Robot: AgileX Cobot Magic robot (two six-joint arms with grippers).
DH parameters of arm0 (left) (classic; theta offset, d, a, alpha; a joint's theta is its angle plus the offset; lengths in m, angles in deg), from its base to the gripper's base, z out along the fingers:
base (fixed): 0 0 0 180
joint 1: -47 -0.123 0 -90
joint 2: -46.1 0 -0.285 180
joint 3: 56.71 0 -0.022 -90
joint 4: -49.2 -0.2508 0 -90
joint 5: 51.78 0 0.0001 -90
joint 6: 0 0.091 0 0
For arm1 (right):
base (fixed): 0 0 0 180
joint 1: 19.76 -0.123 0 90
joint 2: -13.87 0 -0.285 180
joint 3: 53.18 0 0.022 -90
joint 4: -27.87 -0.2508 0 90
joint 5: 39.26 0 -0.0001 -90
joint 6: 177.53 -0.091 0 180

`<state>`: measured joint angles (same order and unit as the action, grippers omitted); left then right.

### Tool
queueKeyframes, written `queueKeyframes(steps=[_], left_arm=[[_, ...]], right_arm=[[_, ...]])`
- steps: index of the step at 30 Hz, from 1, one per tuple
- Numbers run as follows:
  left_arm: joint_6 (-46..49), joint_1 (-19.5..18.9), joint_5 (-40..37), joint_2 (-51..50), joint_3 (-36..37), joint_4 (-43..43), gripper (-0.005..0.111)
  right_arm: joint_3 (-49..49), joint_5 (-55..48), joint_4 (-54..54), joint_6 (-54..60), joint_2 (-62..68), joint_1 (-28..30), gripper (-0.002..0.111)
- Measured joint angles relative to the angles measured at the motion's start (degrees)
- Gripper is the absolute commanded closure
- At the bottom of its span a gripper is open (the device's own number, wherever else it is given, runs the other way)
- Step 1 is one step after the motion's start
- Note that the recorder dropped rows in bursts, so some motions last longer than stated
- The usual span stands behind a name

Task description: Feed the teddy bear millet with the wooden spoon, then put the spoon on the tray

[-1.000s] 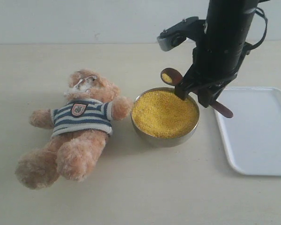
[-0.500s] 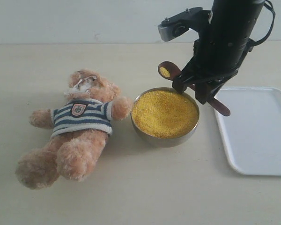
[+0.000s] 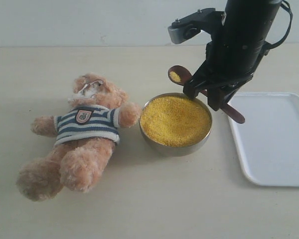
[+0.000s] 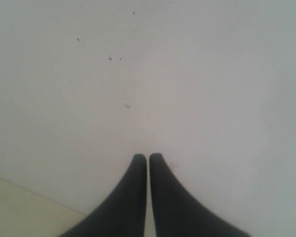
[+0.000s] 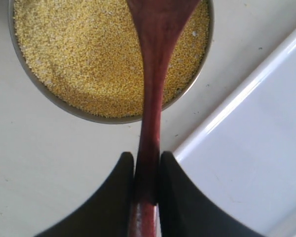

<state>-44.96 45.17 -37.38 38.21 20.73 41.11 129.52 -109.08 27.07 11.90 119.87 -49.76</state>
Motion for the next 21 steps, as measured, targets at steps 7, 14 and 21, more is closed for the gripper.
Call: queueKeyframes(steps=[7,14,21], left_arm=[[-9.5,0.0,0.6,0.0,0.0,-1.7,0.103],[-11.2,0.5,-19.0,-6.5,-8.9,-9.9,0.103],[23.8,7.2,-32.5,-30.9,-23.6,11.6,0.103]], right_arm=[[0.0,0.0,0.0,0.0,0.0,0.0,0.109],[0.0,0.0,0.0,0.0,0.0,0.0,0.109],[0.0,0.0,0.0,0.0,0.0,0.0,0.109]])
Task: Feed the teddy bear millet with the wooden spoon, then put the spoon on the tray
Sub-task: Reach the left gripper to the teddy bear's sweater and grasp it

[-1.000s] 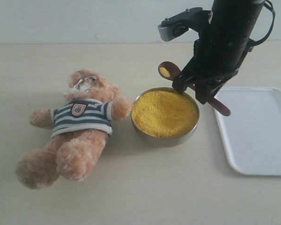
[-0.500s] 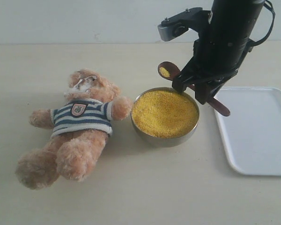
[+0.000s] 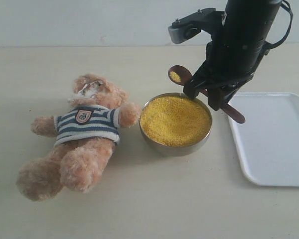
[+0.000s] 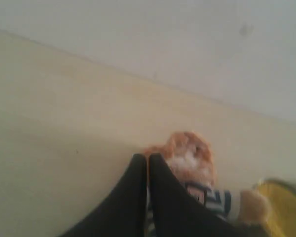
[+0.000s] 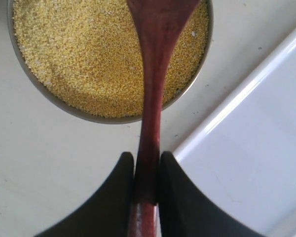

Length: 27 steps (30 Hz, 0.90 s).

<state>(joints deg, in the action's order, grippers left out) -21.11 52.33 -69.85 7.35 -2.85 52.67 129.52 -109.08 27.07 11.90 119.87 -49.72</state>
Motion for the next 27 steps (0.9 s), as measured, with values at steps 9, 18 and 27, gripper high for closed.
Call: queueKeyframes(steps=[9,18,27], left_arm=[[43.3,2.0,-13.0,-34.3,-17.9,31.4,0.079],[46.8,2.0,-22.3,-55.5,-26.5,32.3,0.039],[49.9,4.7,-23.0,-62.3,-27.6,34.4,0.038]], right_arm=[[0.0,0.0,0.0,0.0,0.0,0.0,0.109],[0.0,0.0,0.0,0.0,0.0,0.0,0.109],[0.0,0.0,-0.1,0.5,0.0,0.1,0.109]])
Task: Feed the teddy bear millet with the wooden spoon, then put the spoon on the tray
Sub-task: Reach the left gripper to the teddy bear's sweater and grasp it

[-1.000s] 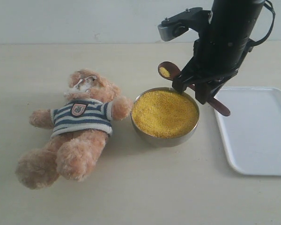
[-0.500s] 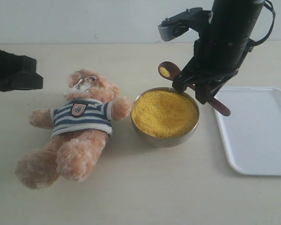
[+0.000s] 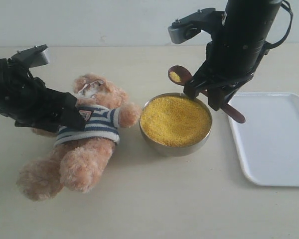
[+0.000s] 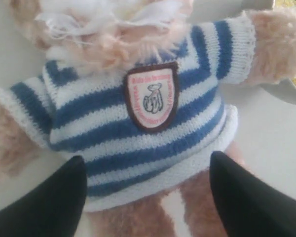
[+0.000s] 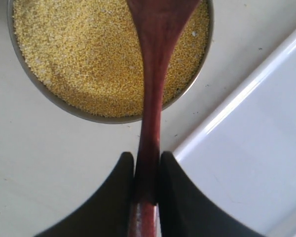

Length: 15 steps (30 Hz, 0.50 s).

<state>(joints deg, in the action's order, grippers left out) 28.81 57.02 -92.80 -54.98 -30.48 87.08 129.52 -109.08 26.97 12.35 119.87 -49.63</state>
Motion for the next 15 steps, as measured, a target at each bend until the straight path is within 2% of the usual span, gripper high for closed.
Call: queueKeyframes(steps=[3,6,10,15], left_arm=[[0.3,1.8,2.2,0.0,0.0,0.5,0.035],[0.3,2.0,3.1,0.0,0.0,0.4,0.030],[1.5,2.0,3.1,-0.4,0.0,0.5,0.030],[1.8,2.0,3.1,-0.4,0.0,5.0,0.030]], right_arm=[[0.0,0.0,-0.1,0.0,0.0,0.0,0.109],[0.0,0.0,-0.1,0.0,0.0,0.0,0.109],[0.0,0.0,-0.1,0.0,0.0,0.0,0.109],[0.0,0.0,-0.1,0.0,0.0,0.0,0.109]])
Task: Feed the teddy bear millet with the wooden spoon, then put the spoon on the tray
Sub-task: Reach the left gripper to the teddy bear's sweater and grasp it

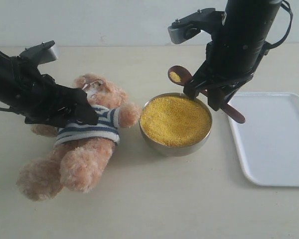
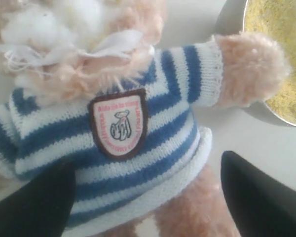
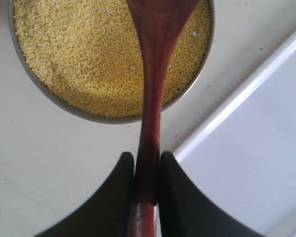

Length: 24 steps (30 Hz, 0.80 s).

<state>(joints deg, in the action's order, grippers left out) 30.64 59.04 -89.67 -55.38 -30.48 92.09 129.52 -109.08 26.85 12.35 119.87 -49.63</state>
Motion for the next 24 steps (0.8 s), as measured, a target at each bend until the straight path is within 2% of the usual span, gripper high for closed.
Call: queueKeyframes(steps=[10,19,24], left_arm=[[-5.7,0.0,-0.6,0.0,-0.1,1.1,0.030],[-17.6,0.0,-3.5,0.0,-0.1,-12.7,0.021],[-19.0,0.0,-2.4,0.0,-0.1,-13.4,0.021]], right_arm=[[0.0,0.0,0.0,0.0,0.0,0.0,0.109],[0.0,0.0,0.0,0.0,0.0,0.0,0.109],[0.0,0.0,0.0,0.0,0.0,0.0,0.109]])
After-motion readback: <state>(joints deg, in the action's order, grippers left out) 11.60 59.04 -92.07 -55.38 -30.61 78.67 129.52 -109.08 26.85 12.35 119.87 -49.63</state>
